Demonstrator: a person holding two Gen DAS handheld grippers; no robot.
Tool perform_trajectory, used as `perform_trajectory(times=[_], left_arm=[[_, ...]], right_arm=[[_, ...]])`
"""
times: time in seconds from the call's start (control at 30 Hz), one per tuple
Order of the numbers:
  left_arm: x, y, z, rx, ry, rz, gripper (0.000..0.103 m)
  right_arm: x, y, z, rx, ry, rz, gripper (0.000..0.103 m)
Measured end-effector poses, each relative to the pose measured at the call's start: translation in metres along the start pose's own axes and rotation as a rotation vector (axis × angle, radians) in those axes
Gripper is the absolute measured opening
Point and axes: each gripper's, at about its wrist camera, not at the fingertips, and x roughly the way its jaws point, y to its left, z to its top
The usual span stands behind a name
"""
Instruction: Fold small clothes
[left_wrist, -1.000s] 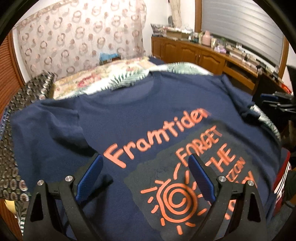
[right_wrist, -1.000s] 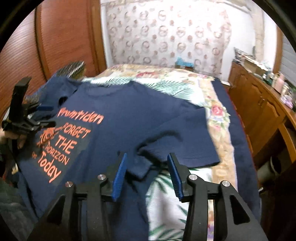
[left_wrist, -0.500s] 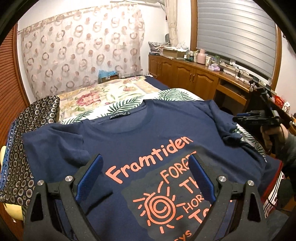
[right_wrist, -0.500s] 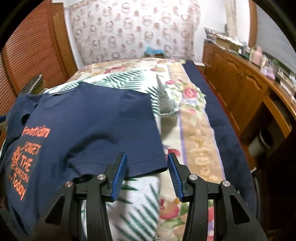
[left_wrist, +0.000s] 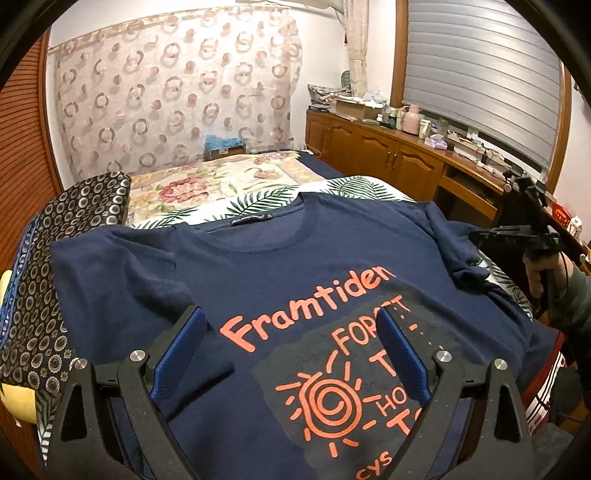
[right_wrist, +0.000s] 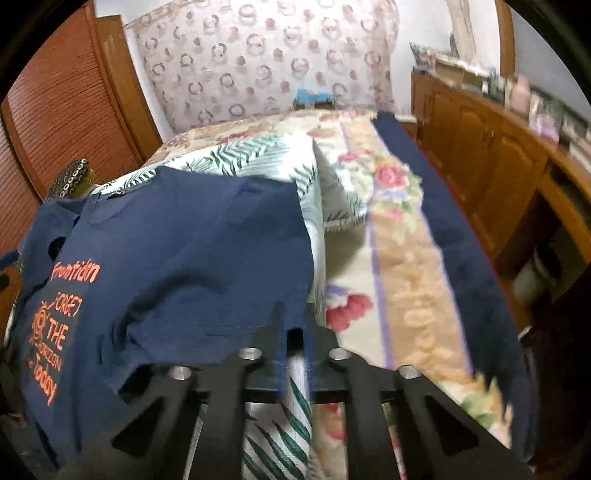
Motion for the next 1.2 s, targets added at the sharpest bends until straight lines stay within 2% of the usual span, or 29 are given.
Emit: perform_trajectory(times=[0.13, 0.3, 0.47, 0.6, 0.63, 0.67, 0.73, 0.77, 0.97, 1.1, 1.2], left_arm=[[-0.002, 0.005, -0.002, -0.011, -0.006, 0.010, 0.094], [-0.005, 0.011, -0.004, -0.023, -0.015, 0.022, 0.094], [-0.010, 0.018, -0.004, -0.031, -0.023, 0.035, 0.094], [-0.014, 0.023, -0.005, -0.040, -0.030, 0.041, 0.094], [-0.015, 0.025, -0.006, -0.043, -0.031, 0.040, 0.094], [-0.017, 0.027, -0.007, -0.046, -0.032, 0.041, 0.094], [-0.019, 0.028, -0.009, -0.049, -0.035, 0.044, 0.094], [-0.020, 0.029, -0.010, -0.051, -0.037, 0.045, 0.094], [-0.024, 0.033, -0.015, -0.066, -0.050, 0.049, 0.094], [-0.027, 0.031, -0.020, -0.073, -0.058, 0.043, 0.094], [-0.026, 0.029, -0.022, -0.078, -0.057, 0.031, 0.094]], right_arm=[[-0.014, 0.020, 0.010, -0.043, -0.062, 0.032, 0.005], [-0.017, 0.066, 0.033, -0.137, -0.106, 0.122, 0.005], [-0.004, 0.121, 0.061, -0.216, -0.111, 0.238, 0.005], [0.014, 0.155, 0.078, -0.231, -0.087, 0.315, 0.005], [0.017, 0.160, 0.080, -0.237, -0.083, 0.325, 0.010], [0.020, 0.166, 0.081, -0.253, -0.078, 0.319, 0.012], [0.022, 0.167, 0.081, -0.266, -0.083, 0.276, 0.025], [0.021, 0.162, 0.079, -0.268, -0.083, 0.268, 0.027], [0.014, 0.163, 0.055, -0.310, -0.065, 0.162, 0.029], [0.004, 0.153, 0.030, -0.276, -0.052, 0.089, 0.030], [0.003, 0.139, 0.011, -0.227, -0.026, 0.069, 0.030]])
